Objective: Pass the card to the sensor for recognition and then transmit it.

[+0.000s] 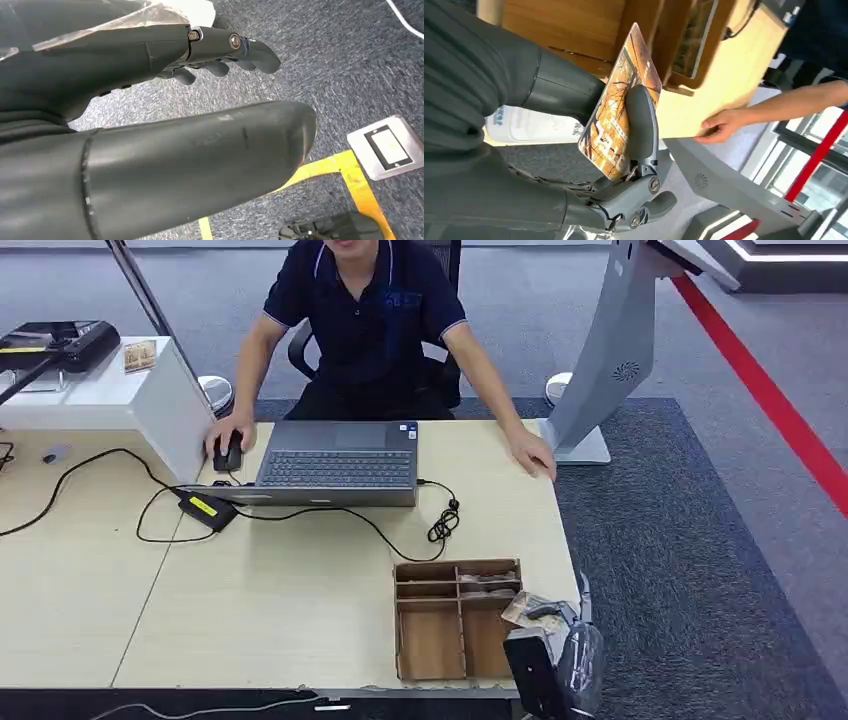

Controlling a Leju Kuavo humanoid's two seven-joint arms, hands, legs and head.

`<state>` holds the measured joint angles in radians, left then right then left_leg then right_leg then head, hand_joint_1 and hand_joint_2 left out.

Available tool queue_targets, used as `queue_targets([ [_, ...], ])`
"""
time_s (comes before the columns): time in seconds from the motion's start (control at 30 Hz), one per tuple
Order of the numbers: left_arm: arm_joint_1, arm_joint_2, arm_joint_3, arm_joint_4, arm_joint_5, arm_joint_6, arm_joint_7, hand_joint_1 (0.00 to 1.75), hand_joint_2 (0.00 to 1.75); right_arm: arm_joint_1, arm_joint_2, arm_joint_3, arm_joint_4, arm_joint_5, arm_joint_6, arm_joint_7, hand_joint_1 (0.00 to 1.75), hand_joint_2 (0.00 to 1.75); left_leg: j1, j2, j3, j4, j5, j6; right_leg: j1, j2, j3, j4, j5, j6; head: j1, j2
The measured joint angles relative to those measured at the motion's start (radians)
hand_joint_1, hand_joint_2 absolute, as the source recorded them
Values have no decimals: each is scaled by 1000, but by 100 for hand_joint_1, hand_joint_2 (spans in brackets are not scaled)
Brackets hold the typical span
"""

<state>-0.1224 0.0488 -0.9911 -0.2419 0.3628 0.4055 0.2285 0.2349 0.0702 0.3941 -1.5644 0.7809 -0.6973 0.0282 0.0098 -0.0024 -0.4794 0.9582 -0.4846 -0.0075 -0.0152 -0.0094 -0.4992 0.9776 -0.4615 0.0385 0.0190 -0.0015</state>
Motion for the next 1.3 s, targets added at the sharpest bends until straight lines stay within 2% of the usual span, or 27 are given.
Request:
queue_targets([
  [0.93,0,2,2,0,5,5,0,0,0,16,-20,-6,48,121,-1,36,175,175,0,0,0,0,0,0,0,0,0,0,0,0,0,0],
  [1.3,0,5,2,0,3,5,-4,0,0,14,-48,-15,47,152,-1,80,175,175,0,0,0,0,0,0,0,0,0,0,0,0,0,0],
])
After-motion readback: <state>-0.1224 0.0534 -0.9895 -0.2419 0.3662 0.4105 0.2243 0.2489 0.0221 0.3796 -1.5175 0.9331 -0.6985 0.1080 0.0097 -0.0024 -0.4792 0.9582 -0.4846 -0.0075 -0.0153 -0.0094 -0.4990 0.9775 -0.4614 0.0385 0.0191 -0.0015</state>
